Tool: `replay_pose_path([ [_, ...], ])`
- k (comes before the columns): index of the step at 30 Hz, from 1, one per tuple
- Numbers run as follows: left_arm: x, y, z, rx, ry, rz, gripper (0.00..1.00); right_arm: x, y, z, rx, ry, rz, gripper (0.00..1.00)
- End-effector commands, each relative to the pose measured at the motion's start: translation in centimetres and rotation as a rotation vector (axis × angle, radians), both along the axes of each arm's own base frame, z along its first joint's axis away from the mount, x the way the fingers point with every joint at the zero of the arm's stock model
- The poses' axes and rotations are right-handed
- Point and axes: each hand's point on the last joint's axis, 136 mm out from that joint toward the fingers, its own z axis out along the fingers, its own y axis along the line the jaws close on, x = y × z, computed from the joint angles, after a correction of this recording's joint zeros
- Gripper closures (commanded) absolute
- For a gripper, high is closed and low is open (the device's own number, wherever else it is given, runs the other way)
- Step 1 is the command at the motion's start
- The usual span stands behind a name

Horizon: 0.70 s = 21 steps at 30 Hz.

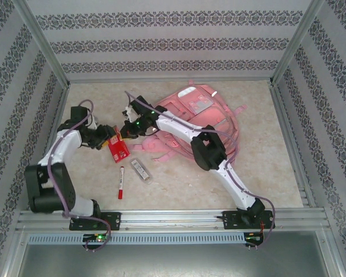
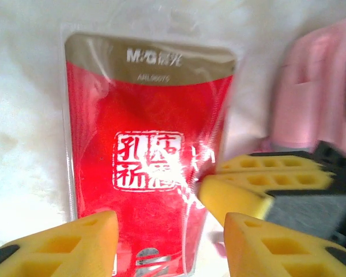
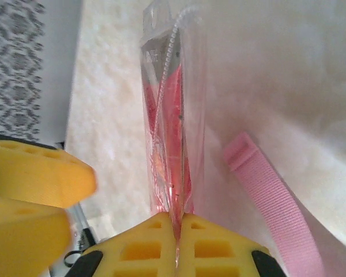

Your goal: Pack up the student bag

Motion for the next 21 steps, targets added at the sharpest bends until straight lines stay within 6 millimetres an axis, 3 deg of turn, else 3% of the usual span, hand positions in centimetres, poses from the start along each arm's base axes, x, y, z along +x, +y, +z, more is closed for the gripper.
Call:
replay_pose_path([
  [1, -0.8, 0.0, 1.6, 0.001, -0.029, -0.019, 0.48, 1.9, -1.7, 6.3, 0.104, -0.062, -0.036, 1.0],
  [5, 0.2, -2.0, 2.2, -0.126, -0.112, -0.066, 0.49, 2.2, -4.2, 7.2, 0.102, -0.077, -0.066, 1.0],
  [9, 1.7, -4.9, 4.1, -0.354, -0.227, -0.111, 0.48, 2.0, -6.6, 7.9, 0.128, -0.062, -0.094, 1.0],
  [13, 2.4, -6.9, 5.9, -0.446, -0.328, -0.183, 0.46, 1.7, -8.7, 9.0, 0.204, -0.02, -0.123, 1.0],
  [19, 2.3, -10.1, 6.6, -0.573, -0.357, -0.29, 0.45, 0.5, -10.1, 10.0, 0.301, 0.061, -0.106, 1.0],
  [21, 2.1, -10.6, 6.1, -0.572, -0.34, -0.299, 0.45, -0.1, -10.3, 10.7, 0.338, 0.078, -0.096, 1.0],
])
